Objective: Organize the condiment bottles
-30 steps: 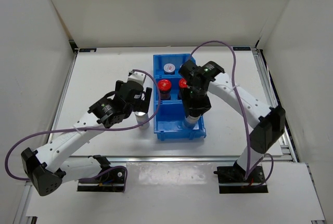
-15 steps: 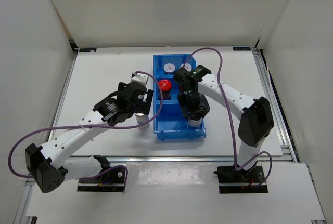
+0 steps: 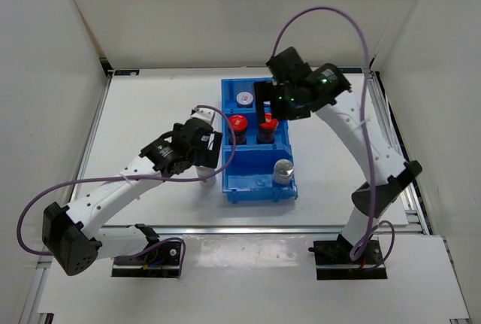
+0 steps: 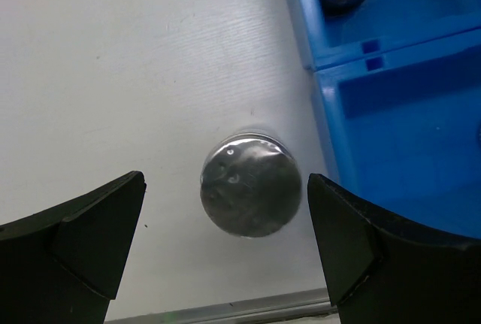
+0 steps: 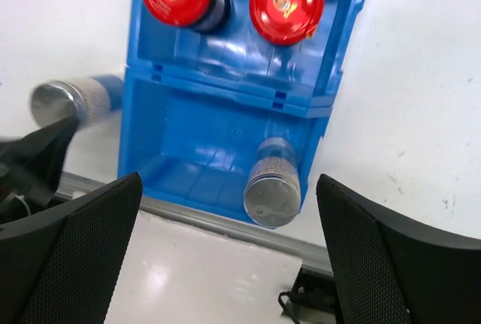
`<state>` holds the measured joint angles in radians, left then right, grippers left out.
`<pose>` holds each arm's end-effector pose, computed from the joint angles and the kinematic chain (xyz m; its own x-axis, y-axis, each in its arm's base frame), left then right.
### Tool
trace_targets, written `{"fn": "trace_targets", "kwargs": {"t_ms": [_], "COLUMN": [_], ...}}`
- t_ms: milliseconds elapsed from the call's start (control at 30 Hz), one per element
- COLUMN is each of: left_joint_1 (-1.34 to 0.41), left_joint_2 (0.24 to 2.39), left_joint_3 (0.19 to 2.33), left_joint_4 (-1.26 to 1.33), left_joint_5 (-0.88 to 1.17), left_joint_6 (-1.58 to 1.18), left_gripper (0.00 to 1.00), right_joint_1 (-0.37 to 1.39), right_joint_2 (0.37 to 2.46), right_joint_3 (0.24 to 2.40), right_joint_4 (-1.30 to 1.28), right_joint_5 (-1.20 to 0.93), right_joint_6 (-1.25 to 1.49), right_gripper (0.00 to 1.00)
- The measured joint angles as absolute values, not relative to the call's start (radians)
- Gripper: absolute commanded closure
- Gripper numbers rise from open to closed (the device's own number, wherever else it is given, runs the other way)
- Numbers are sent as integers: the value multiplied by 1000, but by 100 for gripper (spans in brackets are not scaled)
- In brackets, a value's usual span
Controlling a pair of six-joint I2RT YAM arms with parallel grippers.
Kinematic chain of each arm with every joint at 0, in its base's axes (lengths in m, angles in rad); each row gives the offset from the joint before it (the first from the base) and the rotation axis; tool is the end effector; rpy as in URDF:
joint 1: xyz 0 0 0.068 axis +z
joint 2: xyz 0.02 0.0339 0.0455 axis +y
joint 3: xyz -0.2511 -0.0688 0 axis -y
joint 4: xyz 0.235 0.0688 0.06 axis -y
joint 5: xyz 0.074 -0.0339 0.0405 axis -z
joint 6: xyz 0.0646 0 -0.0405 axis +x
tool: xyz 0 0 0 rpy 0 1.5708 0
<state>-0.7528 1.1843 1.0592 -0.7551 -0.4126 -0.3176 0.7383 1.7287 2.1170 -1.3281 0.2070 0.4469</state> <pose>0.2008 -0.1526 0.2736 -0.6718 0.2374 -0.7017 0.2422 0.9656 0.0947 0.2569 0.2158 0.3952 -0.7844 -0.1420 -0.6037 -0.2550 0.9612 0.1053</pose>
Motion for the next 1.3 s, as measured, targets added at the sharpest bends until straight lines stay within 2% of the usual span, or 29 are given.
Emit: {"fn": "trace_targets", "kwargs": {"t_ms": [67,167,367,400,433,500,533,567,700,1033,1300], "left_joint_1": [-715,-665,-620,-620,-620,-617,-617,-617,-624,-799,-944], "left_joint_2": [1214,1248,1336,1340,1340,1339,1338,1337,1322,1330,1471], "left_joint_3": [1052,1052,1052,1052,1052,1054,1056,1061,1122,1588,1591], "left_joint_4": [-758,-739,-738,-737,-738,-741,-744,-753,-801,-774,-767], "left_joint_5": [-389,-325,-214,-208,-199,-191,-190,-188,-212,-349,-292], "left_joint_6": [-329,-347,-365,-364,-361,-358,-358,-359,-362,-301,-294], "left_gripper": [0,8,33,38,52,72,86,89,89,89,89], "right_joint_1": [723,693,626,619,612,603,599,596,582,527,516], "right_joint_2": [1702,1667,1649,1648,1648,1647,1645,1644,1633,1560,1551], "right_joint_3": [2151,2159,2128,2119,2112,2100,2095,2092,2079,1988,1929], "right_joint_4": [-1328,-1333,-1339,-1341,-1342,-1343,-1345,-1345,-1345,-1345,-1345], "right_joint_5": [207,206,195,191,186,179,175,172,165,152,154], "right_joint_6": [434,416,382,379,375,367,363,360,347,331,331], "right_gripper": [0,0,0,0,0,0,0,0,0,0,0]}}
